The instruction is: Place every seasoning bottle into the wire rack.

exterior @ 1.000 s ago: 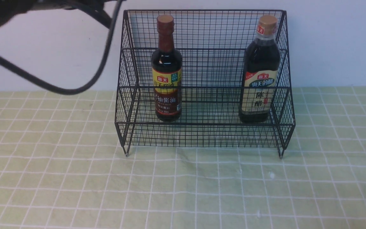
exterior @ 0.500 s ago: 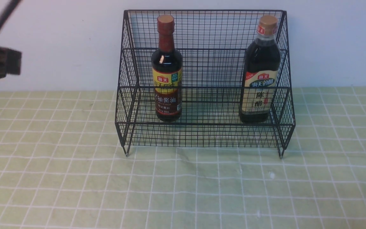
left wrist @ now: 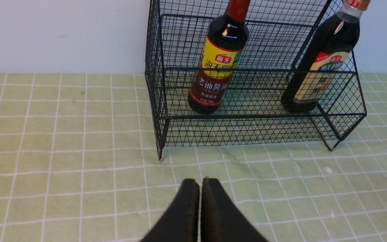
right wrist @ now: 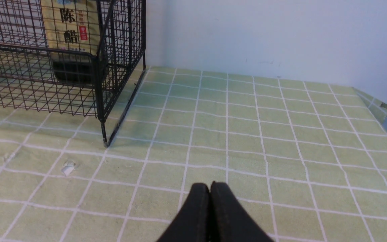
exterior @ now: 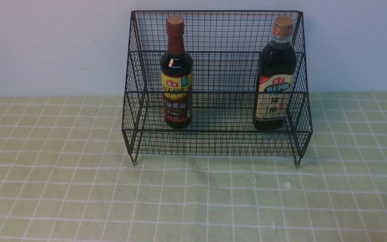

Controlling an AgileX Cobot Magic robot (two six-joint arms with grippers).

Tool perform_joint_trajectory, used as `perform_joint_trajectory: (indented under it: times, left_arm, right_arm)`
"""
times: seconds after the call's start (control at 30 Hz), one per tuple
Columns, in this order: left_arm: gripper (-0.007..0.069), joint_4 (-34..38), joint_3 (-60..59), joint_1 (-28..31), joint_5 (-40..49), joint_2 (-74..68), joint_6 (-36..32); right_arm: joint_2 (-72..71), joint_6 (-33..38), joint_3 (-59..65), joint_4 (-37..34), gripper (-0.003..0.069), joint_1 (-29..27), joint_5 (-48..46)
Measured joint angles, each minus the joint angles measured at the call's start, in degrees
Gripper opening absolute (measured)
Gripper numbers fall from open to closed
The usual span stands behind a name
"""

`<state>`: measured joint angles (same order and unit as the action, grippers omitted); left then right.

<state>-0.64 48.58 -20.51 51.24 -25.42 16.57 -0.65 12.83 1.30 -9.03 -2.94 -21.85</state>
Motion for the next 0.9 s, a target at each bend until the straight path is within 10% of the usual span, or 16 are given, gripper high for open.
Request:
perform_joint_trajectory:
  times: [0.63,0.9]
  left_arm:
    - [-0.0006,-3.7,-0.8,0.2,-3.7,2.2,-5.5]
    - [-0.0006,2.4,-15.2,11.1,-18.3,11.8,-18.0]
  right_arm:
    - [0.0,0.0,0.0,0.0,-0.0015,0.0,0.0]
    - [0.0,0.0,0.0,0.0,-0.0015,0.0,0.0]
